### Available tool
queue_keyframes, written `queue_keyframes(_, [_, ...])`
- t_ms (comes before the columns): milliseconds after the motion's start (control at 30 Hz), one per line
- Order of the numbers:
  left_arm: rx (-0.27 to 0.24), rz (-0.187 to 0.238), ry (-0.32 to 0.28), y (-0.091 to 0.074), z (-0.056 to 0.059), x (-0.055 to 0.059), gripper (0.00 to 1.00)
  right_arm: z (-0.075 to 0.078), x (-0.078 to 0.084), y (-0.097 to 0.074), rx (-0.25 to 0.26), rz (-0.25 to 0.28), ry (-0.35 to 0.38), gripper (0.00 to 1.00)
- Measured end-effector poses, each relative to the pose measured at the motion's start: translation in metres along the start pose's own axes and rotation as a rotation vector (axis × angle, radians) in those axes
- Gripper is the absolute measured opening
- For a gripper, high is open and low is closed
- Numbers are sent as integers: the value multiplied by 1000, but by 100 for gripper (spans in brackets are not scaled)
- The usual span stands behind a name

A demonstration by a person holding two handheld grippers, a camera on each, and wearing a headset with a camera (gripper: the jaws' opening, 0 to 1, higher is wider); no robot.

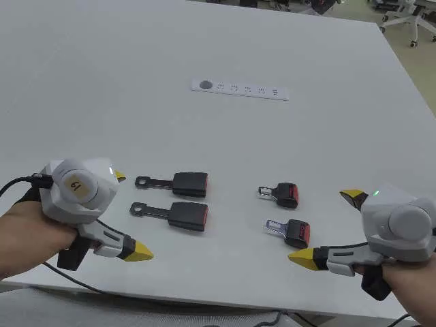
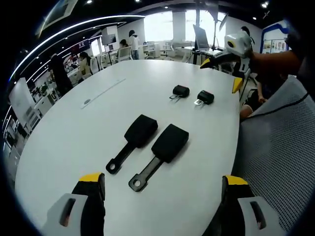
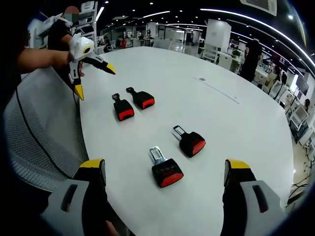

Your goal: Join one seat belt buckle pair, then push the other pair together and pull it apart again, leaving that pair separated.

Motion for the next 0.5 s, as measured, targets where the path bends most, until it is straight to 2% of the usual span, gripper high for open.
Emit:
queue_keyframes(200, [-2,-5,11,1,-4,2,100,3,-3,0,9,11,4,100])
queue_keyframes(367, [-7,-11,4,2,-6,6,100,-2,-3,0,1,17,2,100])
queue_keyframes(500, [-8,-15,8,1,-6,5,100,-4,0,-1,4,17,17,100])
Point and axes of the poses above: the centre of the closed fingertips' face, and the gripper's own axes: y roughly forward along the fingers, z roughly to its right, x roughly out of its underside, the point moved 4 cm from there along -y, roughly backward along the fingers, and after that the axes turned 11 degrees about x, right-handed, at the moved point
